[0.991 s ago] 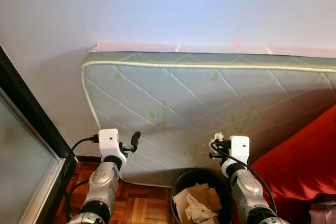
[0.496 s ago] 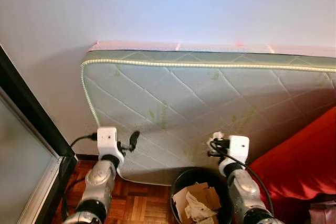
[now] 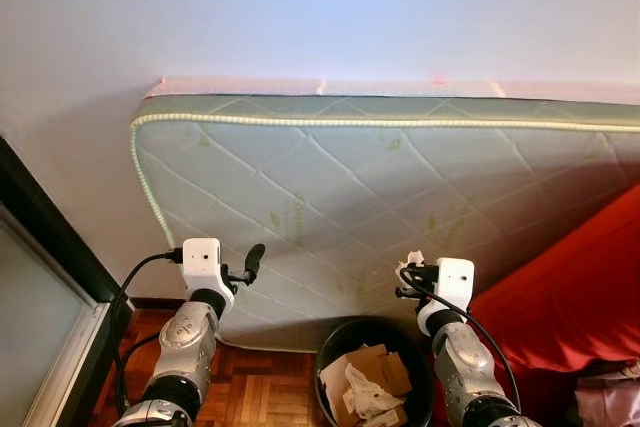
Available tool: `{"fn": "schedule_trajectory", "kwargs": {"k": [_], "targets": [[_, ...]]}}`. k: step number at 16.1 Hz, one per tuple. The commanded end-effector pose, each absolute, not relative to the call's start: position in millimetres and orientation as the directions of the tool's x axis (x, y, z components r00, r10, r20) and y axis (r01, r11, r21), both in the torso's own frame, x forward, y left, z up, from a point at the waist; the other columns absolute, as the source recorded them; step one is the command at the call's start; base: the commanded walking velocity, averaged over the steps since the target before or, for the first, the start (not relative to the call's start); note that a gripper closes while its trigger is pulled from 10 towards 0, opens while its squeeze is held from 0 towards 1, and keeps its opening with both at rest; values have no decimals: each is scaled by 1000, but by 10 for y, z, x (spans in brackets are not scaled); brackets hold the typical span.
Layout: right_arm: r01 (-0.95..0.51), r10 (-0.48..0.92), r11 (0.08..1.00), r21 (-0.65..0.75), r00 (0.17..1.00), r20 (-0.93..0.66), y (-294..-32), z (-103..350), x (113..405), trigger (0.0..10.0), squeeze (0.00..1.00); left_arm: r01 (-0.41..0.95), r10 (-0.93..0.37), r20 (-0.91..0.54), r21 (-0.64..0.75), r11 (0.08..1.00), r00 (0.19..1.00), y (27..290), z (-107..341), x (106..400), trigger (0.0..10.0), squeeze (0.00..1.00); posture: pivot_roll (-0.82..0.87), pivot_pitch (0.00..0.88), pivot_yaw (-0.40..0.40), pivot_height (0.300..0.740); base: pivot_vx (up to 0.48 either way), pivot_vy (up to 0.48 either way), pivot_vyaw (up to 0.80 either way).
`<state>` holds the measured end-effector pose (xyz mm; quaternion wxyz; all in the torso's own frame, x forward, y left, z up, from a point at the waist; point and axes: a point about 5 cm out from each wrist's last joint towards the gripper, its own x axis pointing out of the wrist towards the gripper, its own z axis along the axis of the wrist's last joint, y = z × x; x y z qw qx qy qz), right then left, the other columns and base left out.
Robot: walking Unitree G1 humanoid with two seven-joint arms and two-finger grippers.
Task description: Clean up the room
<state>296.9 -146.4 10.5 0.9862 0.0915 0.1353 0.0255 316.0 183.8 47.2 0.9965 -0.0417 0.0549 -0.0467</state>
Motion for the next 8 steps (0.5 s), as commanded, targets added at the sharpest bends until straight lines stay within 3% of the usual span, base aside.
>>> {"fn": "schedule_trajectory", "kwargs": {"k": [1, 3, 5, 8], "targets": [[-14, 68, 982, 190, 957, -281, -1472, 76, 2949, 10000, 0, 108, -118, -119, -91, 990, 986, 1824, 452, 3147, 10000, 0, 33, 2, -43, 740, 0, 0, 0], [-22, 79, 980, 198, 955, -287, -1464, 66, 2944, 10000, 0, 113, -124, -115, -95, 989, 986, 1816, 461, 3153, 10000, 0, 34, 4, -42, 740, 0, 0, 0], [-33, 92, 979, 201, 950, -297, -1452, 50, 2934, 10000, 0, 121, -132, -102, -102, 987, 986, 1808, 477, 3158, 10000, 0, 34, 3, -42, 740, 0, 0, -625], [-41, 100, 981, 192, 947, -306, -1443, 25, 2911, 10000, 0, 117, -127, -97, -106, 987, 987, 1805, 476, 3150, 10000, 0, 32, 3, -44, 740, 269, 0, -271]]}}
